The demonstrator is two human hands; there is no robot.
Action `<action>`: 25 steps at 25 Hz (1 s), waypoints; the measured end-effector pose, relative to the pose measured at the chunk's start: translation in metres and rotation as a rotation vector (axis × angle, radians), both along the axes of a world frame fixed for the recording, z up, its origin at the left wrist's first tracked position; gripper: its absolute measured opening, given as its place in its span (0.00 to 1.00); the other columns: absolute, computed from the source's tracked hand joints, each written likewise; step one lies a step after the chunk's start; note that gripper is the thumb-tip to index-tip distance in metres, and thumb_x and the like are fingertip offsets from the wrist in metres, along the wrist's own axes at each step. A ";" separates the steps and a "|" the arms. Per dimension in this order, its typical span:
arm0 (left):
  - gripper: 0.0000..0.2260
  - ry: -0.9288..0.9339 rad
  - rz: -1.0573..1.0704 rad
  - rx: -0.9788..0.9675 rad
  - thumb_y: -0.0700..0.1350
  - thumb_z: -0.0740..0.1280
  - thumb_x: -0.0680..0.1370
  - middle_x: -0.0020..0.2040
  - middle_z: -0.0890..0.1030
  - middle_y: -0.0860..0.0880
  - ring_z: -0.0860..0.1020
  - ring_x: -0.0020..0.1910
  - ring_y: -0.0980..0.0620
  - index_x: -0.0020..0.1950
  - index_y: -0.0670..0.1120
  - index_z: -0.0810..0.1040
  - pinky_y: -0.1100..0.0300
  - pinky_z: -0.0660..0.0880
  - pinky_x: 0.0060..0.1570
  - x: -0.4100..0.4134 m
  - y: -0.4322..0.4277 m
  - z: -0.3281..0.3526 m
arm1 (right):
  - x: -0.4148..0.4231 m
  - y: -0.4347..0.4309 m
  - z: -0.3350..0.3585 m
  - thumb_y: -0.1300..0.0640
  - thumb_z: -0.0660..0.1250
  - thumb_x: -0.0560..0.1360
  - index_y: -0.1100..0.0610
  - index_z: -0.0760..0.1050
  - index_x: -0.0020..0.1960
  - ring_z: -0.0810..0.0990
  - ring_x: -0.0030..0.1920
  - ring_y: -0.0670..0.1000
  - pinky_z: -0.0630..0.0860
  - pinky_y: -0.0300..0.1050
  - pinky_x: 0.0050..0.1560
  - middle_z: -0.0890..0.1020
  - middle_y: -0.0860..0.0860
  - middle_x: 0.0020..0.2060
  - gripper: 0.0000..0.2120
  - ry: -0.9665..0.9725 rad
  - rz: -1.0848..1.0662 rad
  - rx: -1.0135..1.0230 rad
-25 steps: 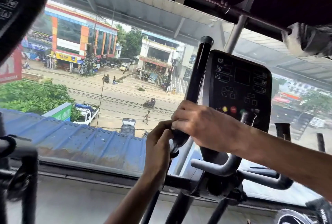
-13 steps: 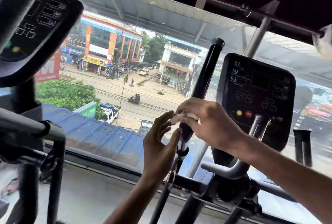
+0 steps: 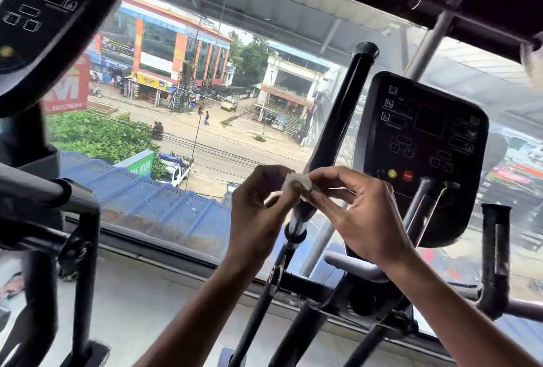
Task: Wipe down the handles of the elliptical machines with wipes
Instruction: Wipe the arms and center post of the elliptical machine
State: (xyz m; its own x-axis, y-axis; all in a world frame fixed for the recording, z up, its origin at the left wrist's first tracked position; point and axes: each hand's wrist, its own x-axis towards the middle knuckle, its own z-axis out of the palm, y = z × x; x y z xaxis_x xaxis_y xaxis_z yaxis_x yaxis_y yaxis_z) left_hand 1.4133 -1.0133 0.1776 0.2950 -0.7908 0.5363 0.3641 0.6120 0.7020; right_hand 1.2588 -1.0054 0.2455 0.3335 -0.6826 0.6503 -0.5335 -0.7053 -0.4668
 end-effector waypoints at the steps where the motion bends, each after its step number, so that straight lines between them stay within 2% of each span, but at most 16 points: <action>1: 0.05 -0.007 -0.039 -0.013 0.37 0.74 0.77 0.43 0.86 0.44 0.84 0.45 0.51 0.51 0.38 0.82 0.57 0.81 0.47 0.001 0.000 -0.001 | 0.001 0.000 -0.001 0.57 0.78 0.75 0.56 0.85 0.56 0.88 0.50 0.47 0.84 0.45 0.56 0.88 0.44 0.46 0.10 -0.023 0.003 0.001; 4: 0.03 0.021 -0.011 0.005 0.39 0.72 0.79 0.42 0.86 0.46 0.84 0.42 0.50 0.47 0.41 0.84 0.53 0.79 0.44 0.000 -0.002 0.001 | 0.002 0.000 -0.004 0.57 0.77 0.75 0.56 0.85 0.55 0.87 0.50 0.47 0.83 0.42 0.56 0.87 0.43 0.46 0.09 -0.053 -0.008 -0.041; 7: 0.08 0.149 0.207 0.099 0.40 0.69 0.82 0.40 0.86 0.49 0.85 0.42 0.50 0.43 0.45 0.82 0.52 0.81 0.41 0.001 -0.013 0.002 | -0.005 -0.002 -0.008 0.58 0.77 0.75 0.57 0.84 0.54 0.86 0.50 0.50 0.83 0.43 0.54 0.86 0.46 0.49 0.08 -0.061 -0.075 -0.205; 9: 0.06 0.098 0.432 0.075 0.42 0.71 0.81 0.41 0.86 0.50 0.85 0.44 0.49 0.45 0.47 0.83 0.50 0.82 0.44 0.001 -0.022 0.000 | -0.014 -0.007 -0.016 0.57 0.76 0.78 0.59 0.83 0.54 0.86 0.49 0.52 0.83 0.50 0.54 0.85 0.48 0.49 0.07 -0.130 -0.146 -0.300; 11: 0.04 -0.030 0.549 -0.018 0.40 0.72 0.80 0.46 0.86 0.51 0.84 0.47 0.50 0.48 0.47 0.86 0.50 0.81 0.48 -0.010 -0.023 -0.006 | -0.021 -0.014 -0.031 0.58 0.72 0.79 0.58 0.82 0.55 0.85 0.51 0.52 0.83 0.56 0.55 0.85 0.49 0.51 0.07 -0.212 -0.250 -0.344; 15: 0.08 -0.250 0.622 -0.153 0.31 0.72 0.77 0.56 0.87 0.50 0.84 0.57 0.59 0.52 0.40 0.86 0.66 0.78 0.56 -0.035 -0.009 -0.033 | -0.021 -0.018 -0.071 0.59 0.70 0.77 0.53 0.80 0.57 0.85 0.52 0.48 0.82 0.57 0.56 0.85 0.45 0.52 0.09 -0.293 -0.325 -0.249; 17: 0.09 -0.295 0.642 -0.209 0.28 0.73 0.76 0.57 0.86 0.49 0.84 0.59 0.58 0.52 0.38 0.86 0.64 0.79 0.58 -0.033 -0.018 -0.052 | -0.022 -0.020 -0.086 0.60 0.71 0.78 0.54 0.80 0.57 0.85 0.52 0.49 0.82 0.58 0.56 0.85 0.45 0.52 0.09 -0.295 -0.313 -0.215; 21: 0.12 -0.214 0.545 -0.121 0.27 0.72 0.75 0.57 0.86 0.50 0.85 0.57 0.57 0.55 0.39 0.87 0.57 0.83 0.54 -0.030 -0.022 -0.068 | -0.019 -0.022 -0.105 0.51 0.69 0.77 0.51 0.80 0.59 0.84 0.54 0.52 0.83 0.64 0.52 0.85 0.45 0.53 0.12 -0.328 -0.256 -0.090; 25: 0.11 -0.122 0.438 -0.106 0.27 0.71 0.76 0.54 0.88 0.50 0.86 0.54 0.57 0.54 0.39 0.86 0.61 0.81 0.52 -0.035 -0.027 -0.069 | -0.009 -0.028 -0.114 0.49 0.71 0.77 0.50 0.78 0.61 0.84 0.55 0.54 0.81 0.63 0.55 0.84 0.47 0.54 0.14 -0.276 -0.236 -0.085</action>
